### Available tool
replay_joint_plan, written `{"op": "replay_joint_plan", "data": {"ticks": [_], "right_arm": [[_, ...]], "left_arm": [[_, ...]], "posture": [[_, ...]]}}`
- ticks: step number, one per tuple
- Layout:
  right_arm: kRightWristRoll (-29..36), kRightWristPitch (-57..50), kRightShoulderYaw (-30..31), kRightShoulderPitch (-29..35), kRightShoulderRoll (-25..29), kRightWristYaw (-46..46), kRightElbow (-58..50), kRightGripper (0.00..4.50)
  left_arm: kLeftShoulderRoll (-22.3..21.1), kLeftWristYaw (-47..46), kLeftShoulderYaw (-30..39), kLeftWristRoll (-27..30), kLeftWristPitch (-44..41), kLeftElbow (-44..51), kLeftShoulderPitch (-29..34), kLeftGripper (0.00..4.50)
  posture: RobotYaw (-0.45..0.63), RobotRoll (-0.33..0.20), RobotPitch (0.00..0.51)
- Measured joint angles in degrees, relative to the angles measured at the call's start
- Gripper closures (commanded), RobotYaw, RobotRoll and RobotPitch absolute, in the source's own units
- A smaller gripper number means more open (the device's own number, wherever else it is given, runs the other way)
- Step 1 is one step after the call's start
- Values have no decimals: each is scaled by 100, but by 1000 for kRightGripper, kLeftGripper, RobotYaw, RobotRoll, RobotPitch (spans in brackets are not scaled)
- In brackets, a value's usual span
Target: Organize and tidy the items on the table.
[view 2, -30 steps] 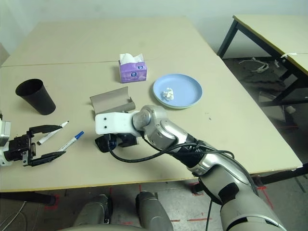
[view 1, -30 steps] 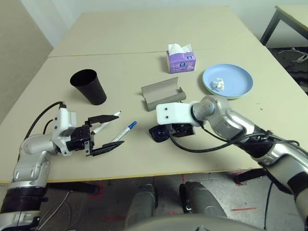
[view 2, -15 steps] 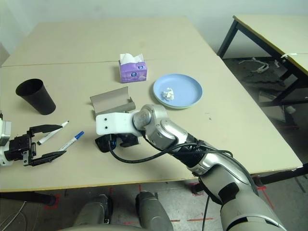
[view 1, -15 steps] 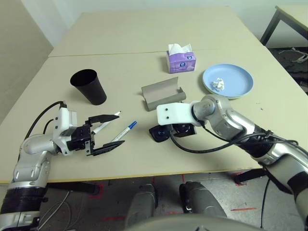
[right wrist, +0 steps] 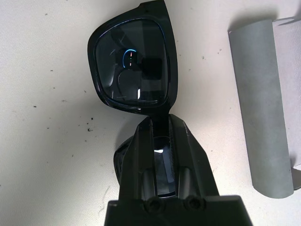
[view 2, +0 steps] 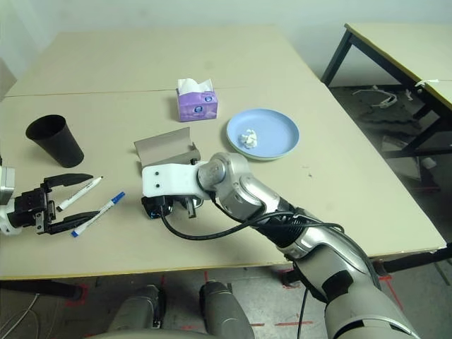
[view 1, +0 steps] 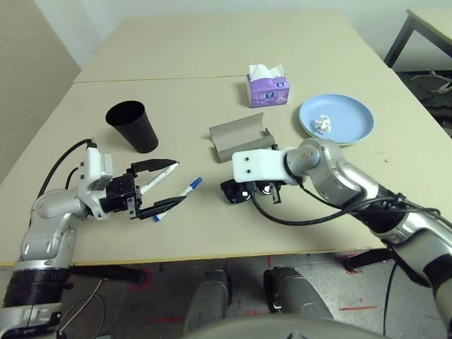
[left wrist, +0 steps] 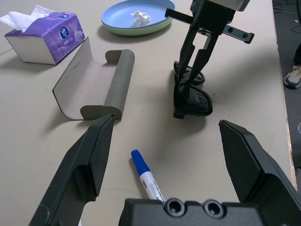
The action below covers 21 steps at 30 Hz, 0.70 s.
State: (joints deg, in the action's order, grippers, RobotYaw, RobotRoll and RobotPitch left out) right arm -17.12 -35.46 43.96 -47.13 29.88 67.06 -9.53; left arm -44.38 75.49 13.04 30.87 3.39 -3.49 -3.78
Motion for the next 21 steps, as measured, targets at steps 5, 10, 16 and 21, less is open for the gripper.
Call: {"op": "replay_joint_plan", "data": {"ticks": [5, 10, 16, 21], "right_arm": [[-24, 190, -26, -184, 6, 53, 154, 4356], [-75, 711, -516, -1322, -282, -159, 870, 4356], [-200, 1674, -672, -1634, -747, -601, 2040, 4356], [-498, 2661, -669, -1838, -1191, -1113, 3428, 4356]], "left_arm": [[7, 8, 1, 0, 2, -22, 5, 0], [42, -190, 23, -2, -179, -135, 83, 0], [64, -631, 38, -7, -550, -63, 175, 0], [146, -1022, 92, -5, -777, 49, 200, 0]], "posture": [[-61, 0, 129], [-55, 0, 126], [-42, 0, 123], [-23, 0, 123]]}}
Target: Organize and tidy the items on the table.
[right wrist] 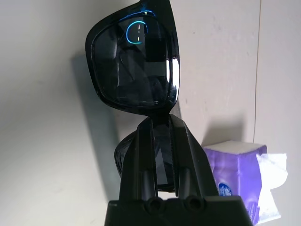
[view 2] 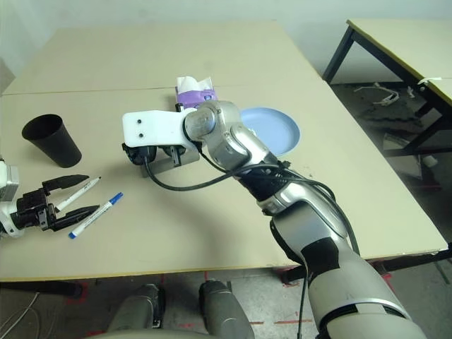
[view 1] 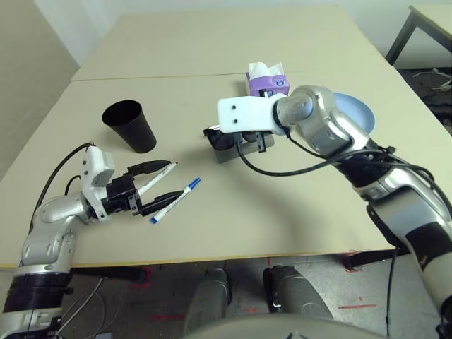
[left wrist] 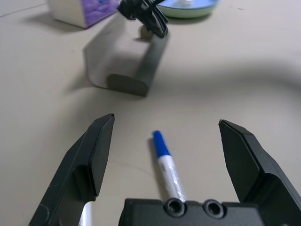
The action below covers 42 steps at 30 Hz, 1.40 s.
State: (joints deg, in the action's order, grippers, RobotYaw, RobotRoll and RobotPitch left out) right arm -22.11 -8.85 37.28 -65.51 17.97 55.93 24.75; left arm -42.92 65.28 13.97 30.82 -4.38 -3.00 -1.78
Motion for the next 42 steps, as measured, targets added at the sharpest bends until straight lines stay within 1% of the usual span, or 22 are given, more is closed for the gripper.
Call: {"op": "replay_joint_plan", "data": {"ticks": [8, 14, 27, 32, 38, 42], "right_arm": [[-355, 1140, -3, -386, -439, -625, 1779, 4357], [-471, 1496, -7, -443, -625, -790, 2529, 4357], [-568, 1298, -112, -333, -682, -653, 2483, 4357], [-767, 976, -107, -298, -799, -807, 2554, 4357], [-835, 657, -112, -297, -880, -881, 2554, 4358], [-810, 525, -119, -225, -847, -495, 2282, 4358]], "left_arm": [[66, -25, 93, 4, -8, 39, 128, 0], [78, -17, 107, 8, 47, 44, 212, 0], [112, -40, 108, 83, 38, 306, 191, 0], [122, -83, 107, 96, -6, 449, 176, 0], [124, -108, 107, 96, -21, 513, 192, 0], [123, -101, 107, 94, -21, 505, 181, 0]], "posture": [[-3, 0, 129], [2, 0, 134], [3, 0, 126], [3, 0, 125], [0, 0, 125], [-1, 0, 124]]}}
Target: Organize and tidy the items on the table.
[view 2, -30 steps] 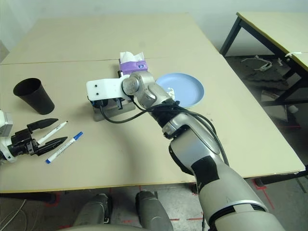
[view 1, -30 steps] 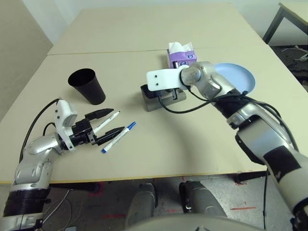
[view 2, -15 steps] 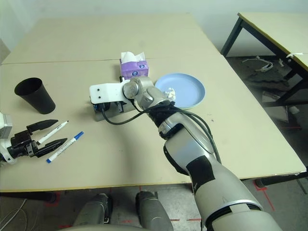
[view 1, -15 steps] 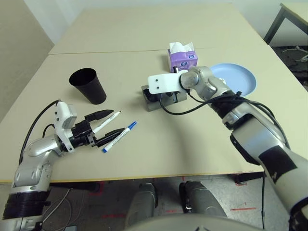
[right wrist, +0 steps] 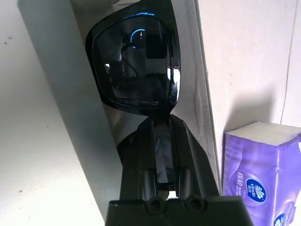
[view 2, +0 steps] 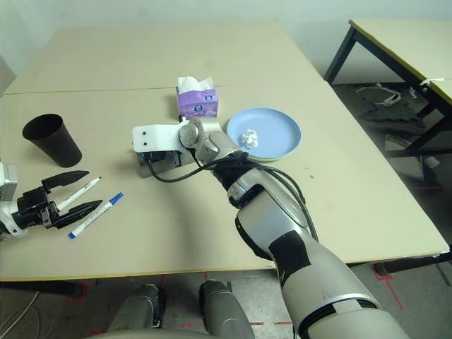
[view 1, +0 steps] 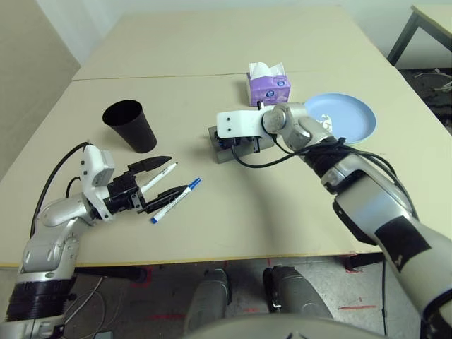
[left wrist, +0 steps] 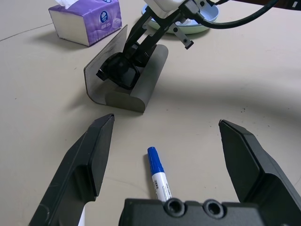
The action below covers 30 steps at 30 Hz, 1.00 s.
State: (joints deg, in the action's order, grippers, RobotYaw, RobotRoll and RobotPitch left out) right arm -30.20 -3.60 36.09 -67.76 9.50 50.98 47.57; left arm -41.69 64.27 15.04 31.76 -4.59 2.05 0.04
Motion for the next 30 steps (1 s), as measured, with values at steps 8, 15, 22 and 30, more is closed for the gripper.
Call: {"op": "replay_joint_plan", "data": {"ticks": [8, 15, 22, 30], "right_arm": [[106, -339, -93, 264, 175, 829, -811, 4008], [172, -310, -207, 254, 175, 786, -843, 1625], [452, -429, -468, 108, 258, 1002, -1226, 42], [1950, -2395, -1809, 245, 889, 2012, -3797, 42]], "left_arm": [[-2, 46, -1, -29, 16, -182, -112, 0], [2, 78, -12, -97, 54, -292, -211, 0], [4, 91, -15, -137, 68, -391, -233, 0], [23, 75, -21, -152, 88, -432, -258, 0]], "posture": [[-15, 0, 118], [-24, 0, 116], [-26, 0, 113], [-20, 0, 111]]}}
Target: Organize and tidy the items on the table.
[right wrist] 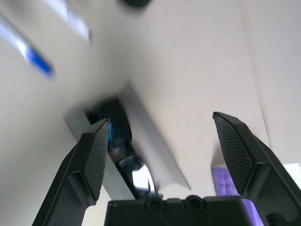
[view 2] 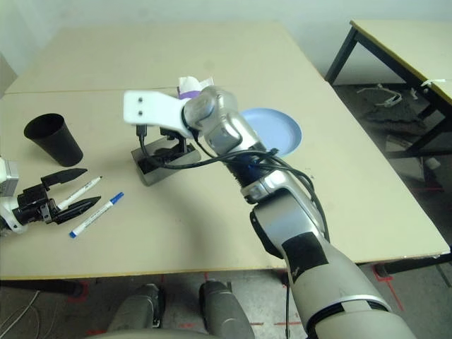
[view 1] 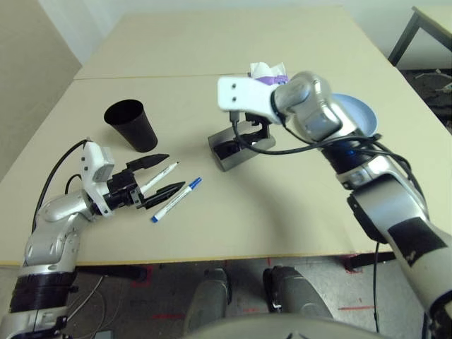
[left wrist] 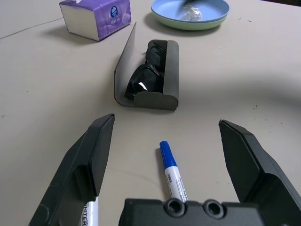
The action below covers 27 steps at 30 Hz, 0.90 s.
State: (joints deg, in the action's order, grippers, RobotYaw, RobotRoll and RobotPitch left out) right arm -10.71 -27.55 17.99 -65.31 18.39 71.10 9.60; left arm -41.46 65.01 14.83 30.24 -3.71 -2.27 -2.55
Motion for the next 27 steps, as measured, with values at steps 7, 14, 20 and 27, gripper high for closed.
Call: {"op": "replay_joint_plan", "data": {"ticks": [7, 14, 20, 27], "right_arm": [[1750, -1171, -1861, 2028, 1362, 310, -1729, 42], [3130, 146, -3501, 4708, 1354, 349, -1867, 42], [3346, 2104, -3728, 5342, 1342, 675, -612, 42], [3514, 3696, -3695, 5427, 1367, 1369, 790, 42]], "left_arm": [[13, -42, 39, 1, 23, -24, 67, 0], [1, 12, 52, 6, 48, -117, 42, 0], [-8, 56, 52, 5, 48, -149, 40, 0], [-10, -273, 68, -84, -24, -169, -16, 0]], "posture": [[-40, 0, 116], [-47, 0, 115], [-39, 0, 111], [-49, 0, 107]]}}
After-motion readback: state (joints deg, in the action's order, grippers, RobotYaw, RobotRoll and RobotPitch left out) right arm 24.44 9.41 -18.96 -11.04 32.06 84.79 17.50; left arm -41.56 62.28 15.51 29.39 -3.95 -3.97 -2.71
